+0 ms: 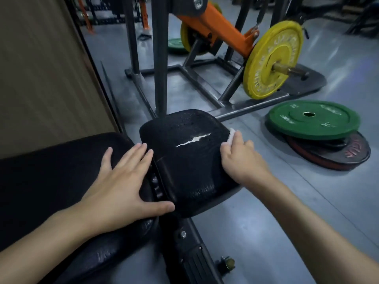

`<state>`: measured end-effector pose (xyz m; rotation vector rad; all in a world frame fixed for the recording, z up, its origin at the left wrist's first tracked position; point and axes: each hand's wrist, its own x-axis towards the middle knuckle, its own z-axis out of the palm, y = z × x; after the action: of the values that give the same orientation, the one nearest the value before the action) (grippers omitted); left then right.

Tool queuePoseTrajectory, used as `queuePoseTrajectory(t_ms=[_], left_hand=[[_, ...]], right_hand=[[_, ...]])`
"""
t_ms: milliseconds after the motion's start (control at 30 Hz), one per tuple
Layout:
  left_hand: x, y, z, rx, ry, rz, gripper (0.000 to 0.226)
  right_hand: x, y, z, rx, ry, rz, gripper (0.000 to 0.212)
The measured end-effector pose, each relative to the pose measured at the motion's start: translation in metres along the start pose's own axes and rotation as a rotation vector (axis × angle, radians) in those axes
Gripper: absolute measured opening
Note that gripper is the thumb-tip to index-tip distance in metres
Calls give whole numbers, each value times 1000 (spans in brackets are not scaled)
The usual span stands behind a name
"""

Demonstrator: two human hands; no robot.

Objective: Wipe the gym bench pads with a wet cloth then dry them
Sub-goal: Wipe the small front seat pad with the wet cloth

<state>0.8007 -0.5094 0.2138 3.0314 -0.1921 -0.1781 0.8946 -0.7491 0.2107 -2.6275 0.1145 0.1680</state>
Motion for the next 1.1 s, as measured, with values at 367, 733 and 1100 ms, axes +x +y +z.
queuePoseTrajectory(t_ms=[367, 733, 1100], left_hand=[[4, -2, -6, -3, -117, 20, 131], [9, 2, -20, 27, -216, -23, 135], [10, 6, -23, 79, -262, -43, 141]], right_hand=[[-8, 4, -6, 0, -56, -63, 57], [31, -26, -11, -460, -126, -377, 72], [127, -87, 8, -395, -321, -494, 42]])
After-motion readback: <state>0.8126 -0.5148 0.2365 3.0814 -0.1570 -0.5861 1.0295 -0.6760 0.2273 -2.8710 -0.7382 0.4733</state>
